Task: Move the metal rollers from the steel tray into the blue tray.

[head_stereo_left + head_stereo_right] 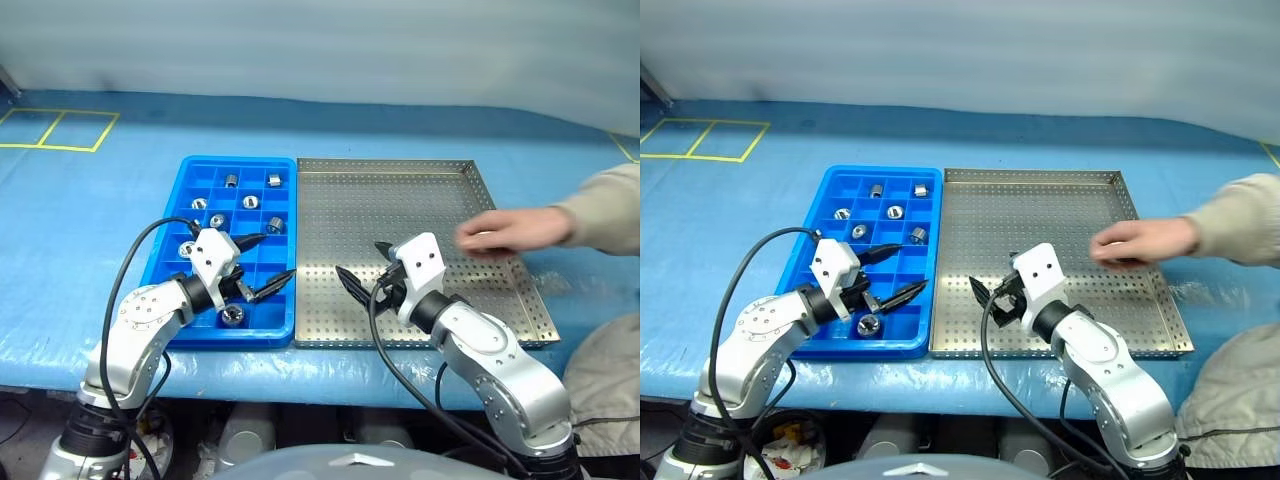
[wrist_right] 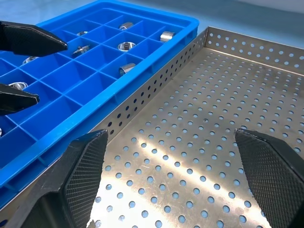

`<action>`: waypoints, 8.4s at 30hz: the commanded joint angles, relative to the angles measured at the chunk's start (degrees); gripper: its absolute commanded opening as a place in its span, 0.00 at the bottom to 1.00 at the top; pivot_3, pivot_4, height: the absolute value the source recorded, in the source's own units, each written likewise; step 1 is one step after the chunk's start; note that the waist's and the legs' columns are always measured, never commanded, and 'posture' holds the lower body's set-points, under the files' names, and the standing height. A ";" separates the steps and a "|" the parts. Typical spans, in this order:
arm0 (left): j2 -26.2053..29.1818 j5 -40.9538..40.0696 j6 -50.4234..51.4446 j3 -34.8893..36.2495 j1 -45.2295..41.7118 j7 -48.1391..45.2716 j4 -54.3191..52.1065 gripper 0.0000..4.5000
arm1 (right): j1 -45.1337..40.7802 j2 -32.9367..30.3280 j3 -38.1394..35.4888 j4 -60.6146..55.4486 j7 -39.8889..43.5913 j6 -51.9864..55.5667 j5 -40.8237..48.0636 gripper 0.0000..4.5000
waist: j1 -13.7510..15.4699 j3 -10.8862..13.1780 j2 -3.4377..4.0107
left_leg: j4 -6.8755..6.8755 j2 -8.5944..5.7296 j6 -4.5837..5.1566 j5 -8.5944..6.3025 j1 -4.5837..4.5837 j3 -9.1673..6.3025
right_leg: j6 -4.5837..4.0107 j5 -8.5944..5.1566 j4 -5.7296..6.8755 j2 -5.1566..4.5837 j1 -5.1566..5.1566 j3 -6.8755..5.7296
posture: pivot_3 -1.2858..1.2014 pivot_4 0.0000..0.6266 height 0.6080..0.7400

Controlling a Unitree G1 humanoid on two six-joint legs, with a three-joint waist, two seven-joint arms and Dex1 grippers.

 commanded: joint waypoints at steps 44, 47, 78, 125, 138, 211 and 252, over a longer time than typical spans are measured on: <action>0.57 0.23 -1.28 0.91 -0.54 -1.12 -0.99 1.00 | 1.71 -0.01 -0.66 -2.56 -0.47 -1.07 0.21 1.00 | 0.01 0.00 0.00 | -0.02 0.01 0.00 0.00 -0.02 0.00 | 0.01 0.00 -0.05 0.00 0.00 -0.01 | 0.57 0.24 1.00; 0.59 0.16 -1.22 1.05 -0.37 -1.04 -1.11 1.00 | 1.67 -0.05 -0.69 -2.62 -0.52 -0.99 0.22 1.00 | 0.01 0.00 0.00 | -0.02 0.01 0.00 0.00 -0.02 0.00 | 0.01 0.00 -0.05 0.00 0.00 -0.01 | 0.58 0.24 1.00; -1.55 1.01 3.59 -3.92 -12.17 -1.43 3.09 1.00 | 5.28 0.19 -4.16 -6.64 -4.03 -1.40 -1.43 1.00 | -0.38 0.00 -0.01 | 0.05 -0.04 0.01 0.00 -0.04 0.00 | 0.08 0.04 -0.06 0.02 0.02 0.01 | 0.53 0.24 1.00; -23.60 27.85 -8.58 -24.38 -46.79 -10.73 61.77 0.59 | 23.18 5.61 -7.39 -13.34 -13.40 2.46 -8.79 1.00 | -5.60 -0.02 -0.03 | 0.16 -0.24 0.10 -0.04 -0.09 0.13 | 0.29 0.15 -0.06 0.14 -0.03 0.29 | 0.46 0.24 1.00; -22.91 24.35 -6.14 -18.34 -45.56 -8.78 52.86 0.38 | 21.47 5.86 -8.29 -11.54 -12.75 6.80 -9.25 1.00 | -5.64 -0.02 -0.03 | 0.17 -0.19 0.10 -0.04 -0.11 0.14 | 0.33 0.18 -0.02 0.13 -0.07 0.31 | 0.48 0.24 1.00; -5.27 7.80 19.36 -0.95 -21.87 5.50 3.01 1.00 | 12.16 3.01 -7.45 -7.03 -9.45 8.56 -9.48 1.00 | -0.50 -0.02 -0.07 | 0.14 -0.18 0.17 0.04 -0.07 0.11 | 0.28 0.17 -0.03 -0.08 0.00 0.20 | 0.54 0.24 1.00; -12.54 9.39 10.13 -17.71 -9.06 5.30 0.24 1.00 | 2.61 8.24 -12.24 8.74 -13.00 14.22 -12.64 0.50 | -3.03 -0.05 -0.01 | 0.10 -0.15 0.20 0.03 0.01 0.22 | 0.29 0.17 0.03 -0.03 -0.02 0.38 | 0.53 0.24 1.00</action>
